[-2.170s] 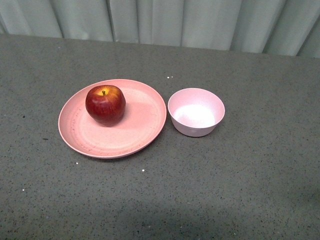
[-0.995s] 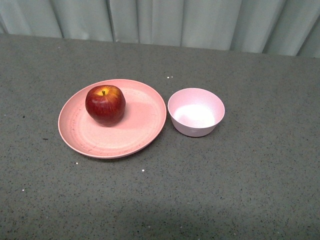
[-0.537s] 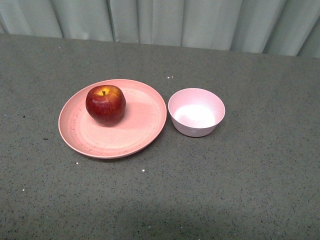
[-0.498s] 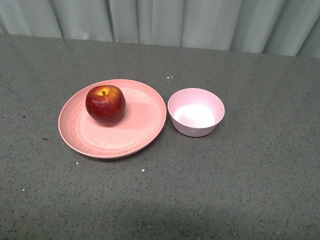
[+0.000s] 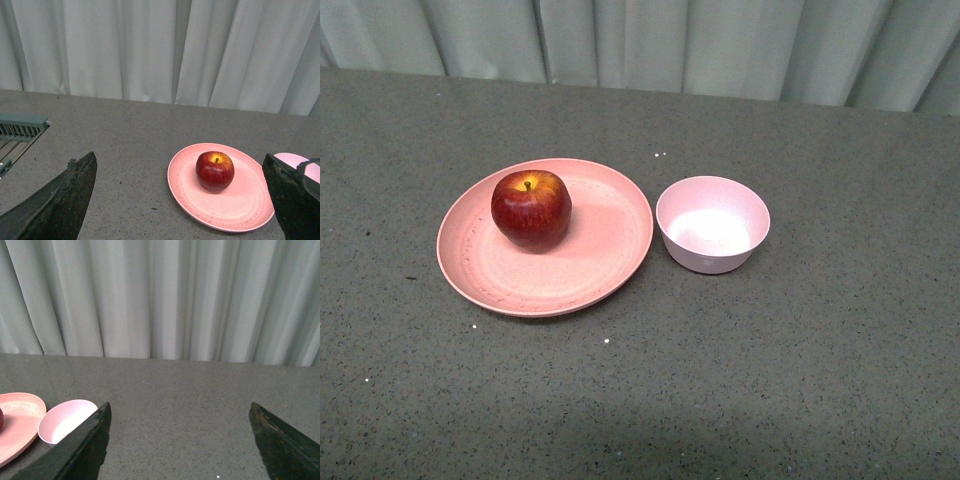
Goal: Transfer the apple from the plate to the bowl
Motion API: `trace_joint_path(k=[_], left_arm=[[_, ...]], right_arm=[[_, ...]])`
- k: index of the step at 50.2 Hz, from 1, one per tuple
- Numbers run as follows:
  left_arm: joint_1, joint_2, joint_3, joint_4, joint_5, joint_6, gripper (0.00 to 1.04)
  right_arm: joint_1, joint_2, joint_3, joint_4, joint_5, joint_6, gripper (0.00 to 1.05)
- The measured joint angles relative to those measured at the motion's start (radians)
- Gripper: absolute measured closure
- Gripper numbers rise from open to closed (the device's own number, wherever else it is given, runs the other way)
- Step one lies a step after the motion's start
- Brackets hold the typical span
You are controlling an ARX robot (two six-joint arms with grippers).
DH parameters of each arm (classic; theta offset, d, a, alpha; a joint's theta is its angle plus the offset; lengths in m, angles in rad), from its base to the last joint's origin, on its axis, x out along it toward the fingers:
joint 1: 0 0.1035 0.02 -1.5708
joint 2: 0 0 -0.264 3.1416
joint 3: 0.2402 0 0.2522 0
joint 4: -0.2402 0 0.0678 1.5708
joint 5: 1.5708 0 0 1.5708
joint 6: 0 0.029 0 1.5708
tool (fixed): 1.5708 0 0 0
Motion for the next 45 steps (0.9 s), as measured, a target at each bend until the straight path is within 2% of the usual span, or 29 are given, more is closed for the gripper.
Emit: trace_joint_path(k=[1,4,6,13,18,23,28,38,45], left_arm=[[-0.005,0.005,0.002,-0.008,-0.018,-0.003,0.07],[-0.031,0.101,0.035,-0.092,-0.158,-0.064,0.07],[-0.031,0.161,0.037,-0.074,-0.177,-0.079,0.07],[-0.035,0.47,0.047,0.183,-0.166,-0.114,0.07],[-0.046,0.807,0.104,0.485,-0.14,-0.134,0.07],[-0.069,1.118,0.186,0.719,-0.045,-0.17,0.07],[-0.096,1.344,0.262,0.823,-0.011,-0.184,0.07],[-0.13,1.679,0.439,0.828,-0.027,-0.18,0.07],[-0.164,1.868,0.615,0.727,-0.055,-0.143,0.07]], right_arm=[[0.0,0.0,0.0,0.0,0.0,0.0,0.19],[0.0,0.0,0.0,0.0,0.0,0.001,0.07],[0.0,0.0,0.0,0.0,0.0,0.001,0.08],[0.0,0.0,0.0,0.0,0.0,0.001,0.09],[0.0,0.0,0.0,0.0,0.0,0.001,0.09],[0.0,0.0,0.0,0.0,0.0,0.001,0.09],[0.0,0.0,0.0,0.0,0.0,0.001,0.09],[0.0,0.0,0.0,0.0,0.0,0.001,0.09],[0.0,0.0,0.0,0.0,0.0,0.001,0.09]])
